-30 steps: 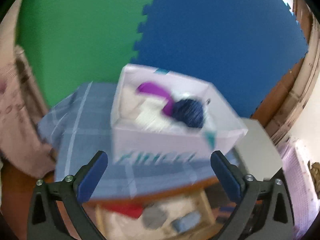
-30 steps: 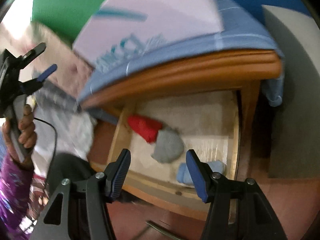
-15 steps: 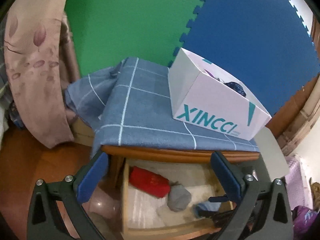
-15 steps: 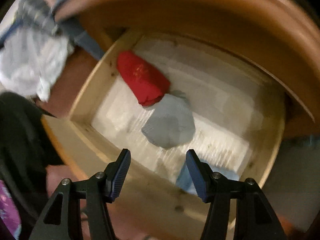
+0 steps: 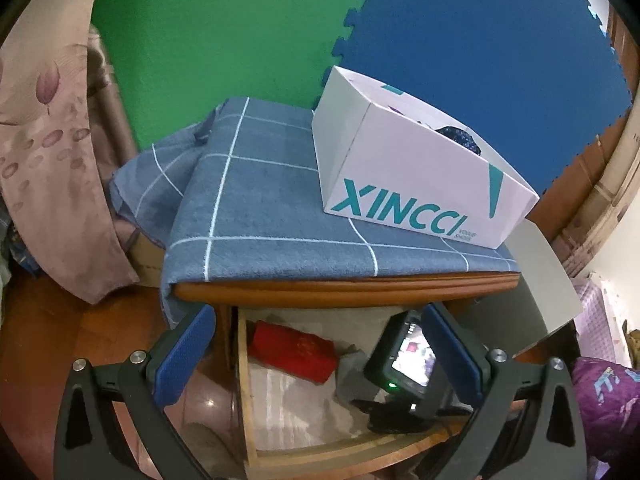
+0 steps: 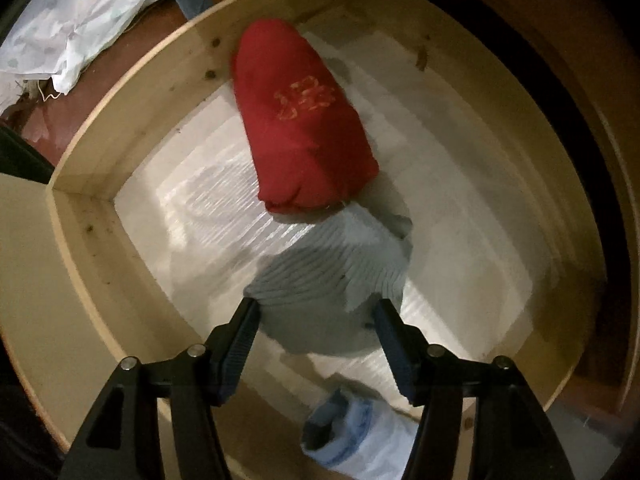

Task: Take underwear out of drawer
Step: 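Lower the right gripper into the drawer and grasp the grey sock while the left tool returns, then lift the grey sock into the white box and open the right gripper, then lower the left gripper into the drawer and grasp the red sock while the right tool withdraws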

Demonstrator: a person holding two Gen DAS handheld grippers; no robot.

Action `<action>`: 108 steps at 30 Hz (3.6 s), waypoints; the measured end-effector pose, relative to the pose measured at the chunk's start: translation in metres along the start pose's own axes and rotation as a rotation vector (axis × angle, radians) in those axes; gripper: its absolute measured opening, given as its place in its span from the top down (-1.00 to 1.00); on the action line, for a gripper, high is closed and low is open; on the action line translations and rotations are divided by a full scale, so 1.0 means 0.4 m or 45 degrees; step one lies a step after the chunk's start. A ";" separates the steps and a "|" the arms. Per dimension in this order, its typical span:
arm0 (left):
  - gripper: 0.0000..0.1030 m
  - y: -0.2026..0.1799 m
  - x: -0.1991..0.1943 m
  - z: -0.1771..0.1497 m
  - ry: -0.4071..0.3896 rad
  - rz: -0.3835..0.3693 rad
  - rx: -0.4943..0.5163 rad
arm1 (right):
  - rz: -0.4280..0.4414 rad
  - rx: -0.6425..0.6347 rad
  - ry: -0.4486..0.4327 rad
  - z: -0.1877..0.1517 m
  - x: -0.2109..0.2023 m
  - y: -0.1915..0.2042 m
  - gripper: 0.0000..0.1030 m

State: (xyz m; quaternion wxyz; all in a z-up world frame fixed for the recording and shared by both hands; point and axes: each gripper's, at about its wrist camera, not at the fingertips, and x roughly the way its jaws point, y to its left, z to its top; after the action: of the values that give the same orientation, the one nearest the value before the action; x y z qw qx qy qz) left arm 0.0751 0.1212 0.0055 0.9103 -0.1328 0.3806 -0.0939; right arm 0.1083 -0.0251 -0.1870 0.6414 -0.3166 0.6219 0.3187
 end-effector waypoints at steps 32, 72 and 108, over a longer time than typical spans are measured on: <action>-0.98 -0.019 0.041 -0.010 0.087 0.015 0.026 | -0.001 -0.011 -0.289 -0.174 -0.334 -0.044 0.34; -0.98 -0.102 0.040 -0.037 0.076 0.224 0.313 | -0.221 0.714 -0.782 -0.047 -0.819 -0.489 0.33; -0.98 -0.087 0.052 -0.034 0.114 0.236 0.289 | -0.178 0.812 -1.091 -0.174 -0.848 -0.508 -0.08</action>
State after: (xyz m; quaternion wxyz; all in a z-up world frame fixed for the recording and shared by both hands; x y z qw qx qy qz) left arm 0.0770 0.0803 -0.0066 0.9063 0.0112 0.4184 -0.0577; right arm 0.2218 -0.2073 0.1524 0.9217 0.0118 0.3477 0.1714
